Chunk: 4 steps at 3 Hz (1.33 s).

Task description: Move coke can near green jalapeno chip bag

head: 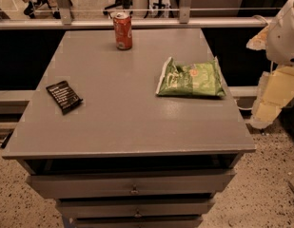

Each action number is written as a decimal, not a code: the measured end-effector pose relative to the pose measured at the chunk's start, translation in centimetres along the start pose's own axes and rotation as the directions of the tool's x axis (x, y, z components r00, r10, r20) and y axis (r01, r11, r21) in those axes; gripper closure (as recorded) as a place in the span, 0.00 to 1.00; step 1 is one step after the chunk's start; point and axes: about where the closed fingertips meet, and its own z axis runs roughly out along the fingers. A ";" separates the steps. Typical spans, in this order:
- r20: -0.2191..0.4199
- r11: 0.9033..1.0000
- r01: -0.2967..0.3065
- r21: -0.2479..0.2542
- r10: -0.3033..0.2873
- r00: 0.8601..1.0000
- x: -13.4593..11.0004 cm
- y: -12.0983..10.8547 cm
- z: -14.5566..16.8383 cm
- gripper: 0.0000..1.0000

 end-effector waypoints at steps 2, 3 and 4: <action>0.068 1.000 0.012 0.023 -0.013 0.998 -1.3 -3.5 2.0 0.00; 0.128 0.999 0.009 0.033 -0.013 0.992 -2.8 -7.9 5.1 0.00; 0.216 0.998 -0.030 0.053 0.018 0.976 -5.3 -12.8 8.6 0.00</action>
Offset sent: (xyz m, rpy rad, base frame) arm 0.0589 0.0065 -0.0184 0.0877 -0.0395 0.0490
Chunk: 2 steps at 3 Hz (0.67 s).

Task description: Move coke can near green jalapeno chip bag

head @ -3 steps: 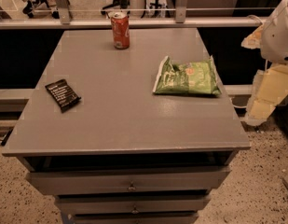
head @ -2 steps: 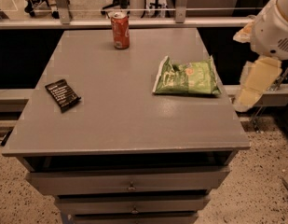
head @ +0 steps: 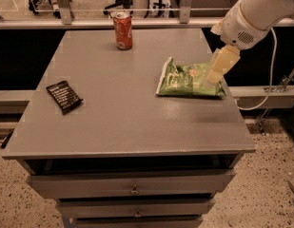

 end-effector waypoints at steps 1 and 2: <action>0.145 0.998 -0.048 0.031 0.043 0.988 -4.3 -4.4 4.9 0.00; 0.229 0.996 -0.080 0.041 0.068 0.971 -7.3 -6.2 7.2 0.00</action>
Offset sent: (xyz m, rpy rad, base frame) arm 0.1269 0.0973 -0.0106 0.3229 -0.1267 -0.0293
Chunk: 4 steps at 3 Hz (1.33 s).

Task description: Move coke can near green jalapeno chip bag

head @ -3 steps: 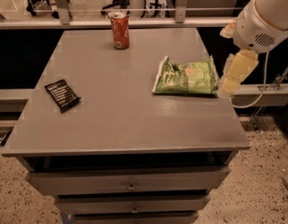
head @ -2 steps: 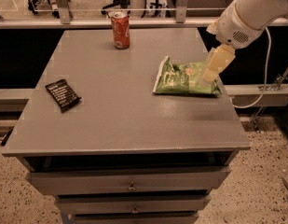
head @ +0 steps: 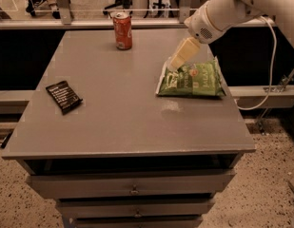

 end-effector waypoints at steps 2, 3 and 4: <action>0.043 1.000 -0.002 0.012 0.001 0.999 -1.1 -0.2 2.9 0.00; 0.113 0.999 -0.016 0.037 0.012 0.994 -2.9 -1.5 6.8 0.00; 0.201 0.997 -0.057 0.057 0.045 0.979 -5.3 -3.2 10.6 0.00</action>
Offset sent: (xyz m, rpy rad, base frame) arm 0.0340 0.0404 -0.0260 0.0757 -0.0640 -0.0001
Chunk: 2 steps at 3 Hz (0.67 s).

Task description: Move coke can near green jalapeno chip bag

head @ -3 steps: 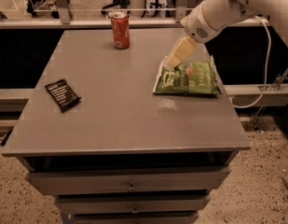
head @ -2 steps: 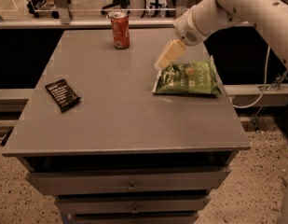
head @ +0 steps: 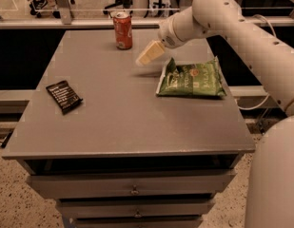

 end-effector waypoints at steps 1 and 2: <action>0.094 0.998 -0.055 0.031 0.052 0.994 -1.7 -1.8 3.4 0.00; 0.187 0.993 -0.106 0.053 0.094 0.978 -3.7 -3.4 5.9 0.00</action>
Offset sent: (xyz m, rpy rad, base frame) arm 0.1000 0.0642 0.0181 0.3363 -0.1140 -0.0867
